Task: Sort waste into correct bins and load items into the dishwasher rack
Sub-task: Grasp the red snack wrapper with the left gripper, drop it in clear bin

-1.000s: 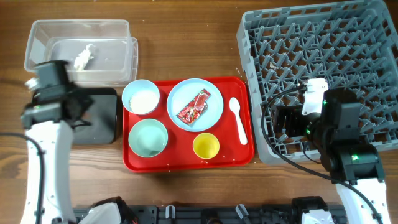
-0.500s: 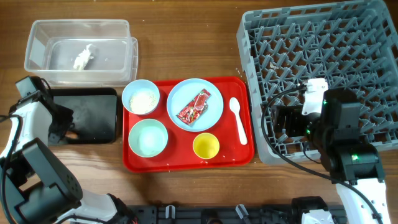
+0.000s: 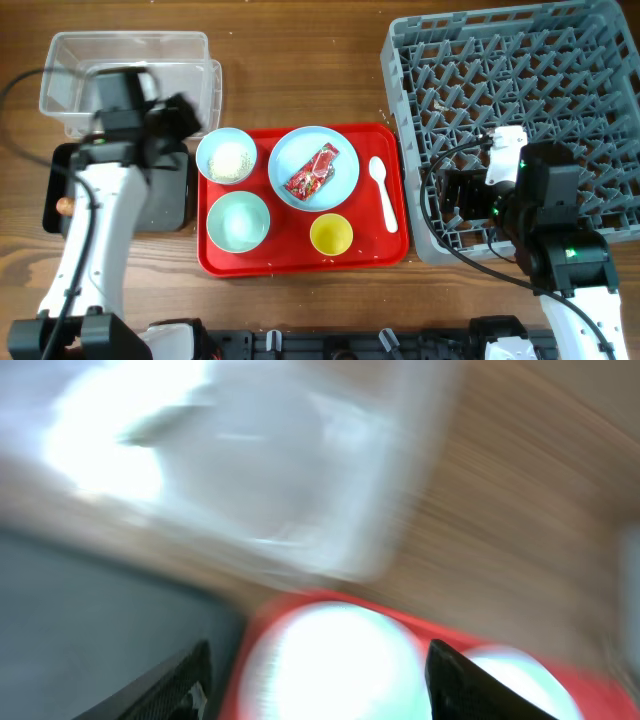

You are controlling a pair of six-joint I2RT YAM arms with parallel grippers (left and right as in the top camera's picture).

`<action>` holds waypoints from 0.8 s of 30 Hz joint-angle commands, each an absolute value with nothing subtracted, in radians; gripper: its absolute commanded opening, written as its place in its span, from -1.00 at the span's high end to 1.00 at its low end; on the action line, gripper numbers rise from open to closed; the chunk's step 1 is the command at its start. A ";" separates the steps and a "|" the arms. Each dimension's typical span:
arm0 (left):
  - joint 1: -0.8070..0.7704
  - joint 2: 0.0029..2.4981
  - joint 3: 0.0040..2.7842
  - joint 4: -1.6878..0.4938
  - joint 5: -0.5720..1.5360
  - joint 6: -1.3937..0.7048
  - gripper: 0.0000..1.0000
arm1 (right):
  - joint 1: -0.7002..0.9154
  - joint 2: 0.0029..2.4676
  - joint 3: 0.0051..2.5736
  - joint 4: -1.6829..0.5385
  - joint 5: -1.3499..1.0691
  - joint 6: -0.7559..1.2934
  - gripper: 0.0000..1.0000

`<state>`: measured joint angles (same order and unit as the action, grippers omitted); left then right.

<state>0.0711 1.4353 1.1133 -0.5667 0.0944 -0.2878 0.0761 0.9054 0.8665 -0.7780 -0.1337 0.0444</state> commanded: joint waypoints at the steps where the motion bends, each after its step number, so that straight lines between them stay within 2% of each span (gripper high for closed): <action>1: -0.183 1.467 1.119 -0.542 0.171 -0.112 -0.52 | 0.081 0.908 0.889 -0.775 -0.127 0.056 -1.00; 5: -0.376 1.577 1.119 -0.537 0.171 -0.018 -0.78 | 0.081 0.908 0.889 -0.775 -0.127 0.056 -0.99; 8: -0.444 1.679 1.119 -0.517 0.171 0.023 -0.89 | 0.081 0.908 0.889 -0.775 -0.127 0.056 -1.00; 18: -0.508 1.895 1.119 -0.490 0.175 0.049 -0.87 | 0.081 0.908 0.889 -0.776 -0.127 0.056 -1.00; 20: -0.516 1.905 1.117 -0.493 0.174 0.049 -0.64 | 0.081 0.908 0.889 -0.776 -0.127 0.056 -0.99; 24: -0.516 1.907 1.117 -0.524 0.120 0.049 0.30 | 0.081 0.908 0.889 -0.776 -0.127 0.056 -0.99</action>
<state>-0.5098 1.8721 1.1198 -0.4988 0.1478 0.0475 0.0761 0.9054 0.8665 -0.7780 -0.1337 0.0444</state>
